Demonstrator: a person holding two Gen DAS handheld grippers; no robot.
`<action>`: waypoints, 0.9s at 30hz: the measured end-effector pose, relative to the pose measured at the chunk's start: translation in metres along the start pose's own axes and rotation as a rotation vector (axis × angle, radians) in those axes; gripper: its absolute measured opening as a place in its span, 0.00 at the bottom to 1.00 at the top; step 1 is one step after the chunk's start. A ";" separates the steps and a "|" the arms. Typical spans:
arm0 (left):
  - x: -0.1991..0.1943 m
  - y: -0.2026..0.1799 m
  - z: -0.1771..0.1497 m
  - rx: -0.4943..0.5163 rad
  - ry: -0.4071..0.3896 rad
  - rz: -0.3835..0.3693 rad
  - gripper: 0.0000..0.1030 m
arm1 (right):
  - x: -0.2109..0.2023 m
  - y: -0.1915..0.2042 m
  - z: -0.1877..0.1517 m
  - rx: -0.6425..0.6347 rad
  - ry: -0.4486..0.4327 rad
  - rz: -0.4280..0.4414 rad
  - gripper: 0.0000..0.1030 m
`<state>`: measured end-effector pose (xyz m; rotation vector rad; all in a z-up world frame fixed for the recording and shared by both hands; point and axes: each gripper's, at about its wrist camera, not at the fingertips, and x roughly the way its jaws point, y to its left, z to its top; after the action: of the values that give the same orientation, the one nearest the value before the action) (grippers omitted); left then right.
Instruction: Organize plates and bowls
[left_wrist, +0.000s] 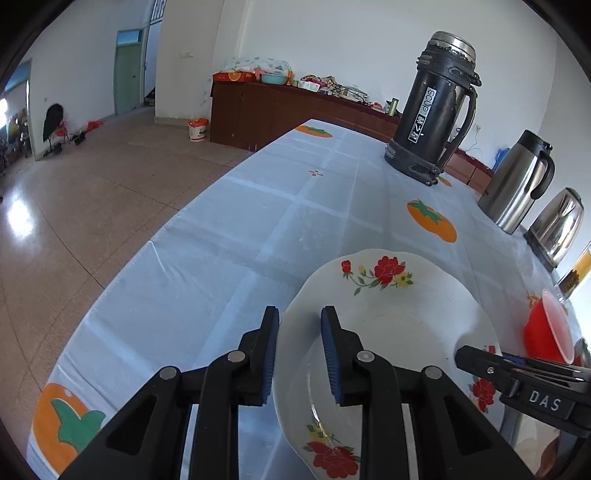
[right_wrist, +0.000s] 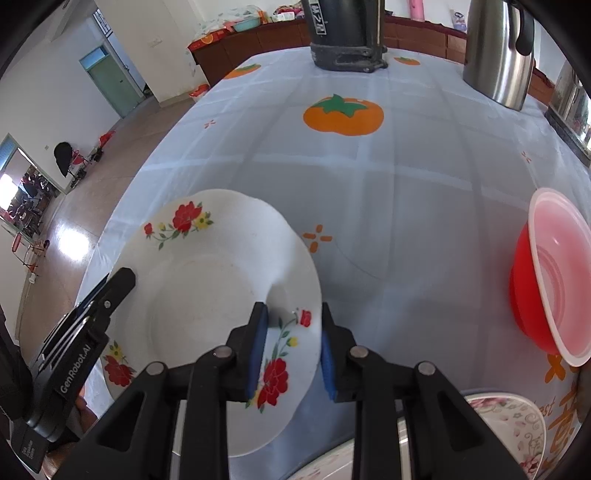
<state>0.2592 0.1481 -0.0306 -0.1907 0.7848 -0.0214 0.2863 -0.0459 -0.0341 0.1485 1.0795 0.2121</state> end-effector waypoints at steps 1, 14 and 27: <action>0.000 0.000 0.000 0.004 -0.003 0.007 0.25 | -0.002 -0.001 -0.001 0.006 -0.006 0.008 0.24; -0.007 -0.001 0.003 0.003 -0.046 0.025 0.25 | -0.019 0.003 -0.014 0.037 -0.033 0.062 0.19; -0.027 -0.027 0.000 0.128 -0.130 -0.016 0.08 | -0.030 0.028 -0.012 -0.028 -0.052 0.039 0.14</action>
<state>0.2417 0.1244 -0.0072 -0.0759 0.6497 -0.0734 0.2597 -0.0258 -0.0079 0.1489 1.0224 0.2567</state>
